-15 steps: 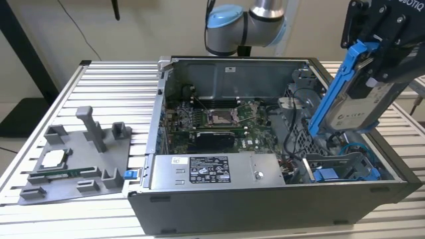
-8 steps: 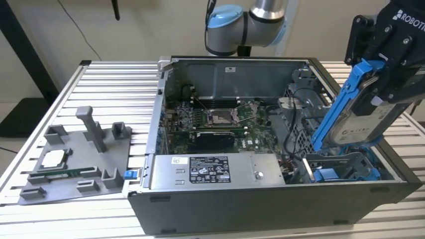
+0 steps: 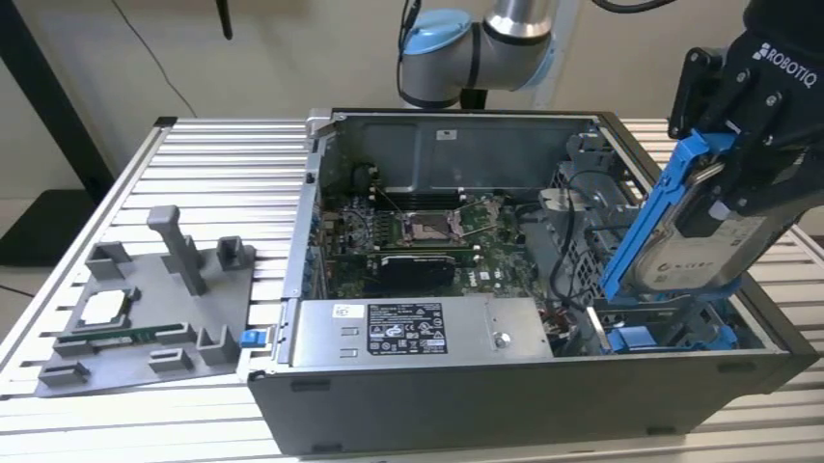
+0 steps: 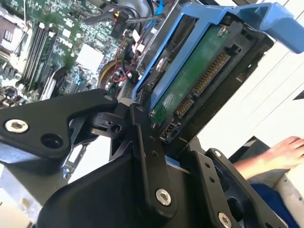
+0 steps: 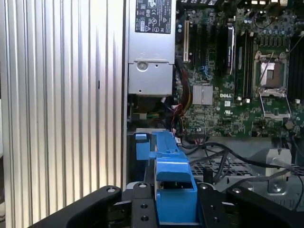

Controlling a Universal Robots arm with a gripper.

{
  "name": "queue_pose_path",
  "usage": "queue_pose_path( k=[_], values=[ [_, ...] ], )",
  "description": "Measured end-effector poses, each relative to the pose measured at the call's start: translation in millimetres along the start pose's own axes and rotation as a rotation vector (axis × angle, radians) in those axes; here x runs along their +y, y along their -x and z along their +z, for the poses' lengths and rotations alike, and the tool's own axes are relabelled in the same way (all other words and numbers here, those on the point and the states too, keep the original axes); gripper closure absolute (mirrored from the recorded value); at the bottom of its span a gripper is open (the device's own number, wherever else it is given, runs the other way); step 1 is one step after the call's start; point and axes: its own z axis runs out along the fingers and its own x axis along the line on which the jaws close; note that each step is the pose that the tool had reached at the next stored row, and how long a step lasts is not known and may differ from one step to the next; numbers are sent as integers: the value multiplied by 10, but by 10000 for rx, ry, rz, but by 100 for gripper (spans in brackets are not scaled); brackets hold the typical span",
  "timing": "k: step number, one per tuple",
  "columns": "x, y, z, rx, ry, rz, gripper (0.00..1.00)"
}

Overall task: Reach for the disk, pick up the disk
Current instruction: 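Pick up the disk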

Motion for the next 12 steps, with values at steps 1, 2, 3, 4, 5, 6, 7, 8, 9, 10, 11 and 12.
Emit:
queue_pose_path(
  k=[1,2,3,4,5,6,7,8,9,10,11,12],
  values=[
    [-1,-2,19,-3,-3,80,100],
    [-2,-4,37,-4,-6,132,100],
    [-6,-7,56,-5,-7,159,100],
    [-11,-9,72,-5,-8,173,100],
    [-19,-12,90,-4,-8,183,100],
    [-26,-15,108,-4,-8,188,100],
    [-32,-17,126,-4,-9,190,100],
    [-37,-19,142,-4,-8,191,100],
    [-45,-21,152,1,-6,190,100],
    [-54,-25,158,13,4,191,100],
    [-63,-28,164,25,14,191,100],
    [-73,-33,170,40,24,192,100]
  ],
)
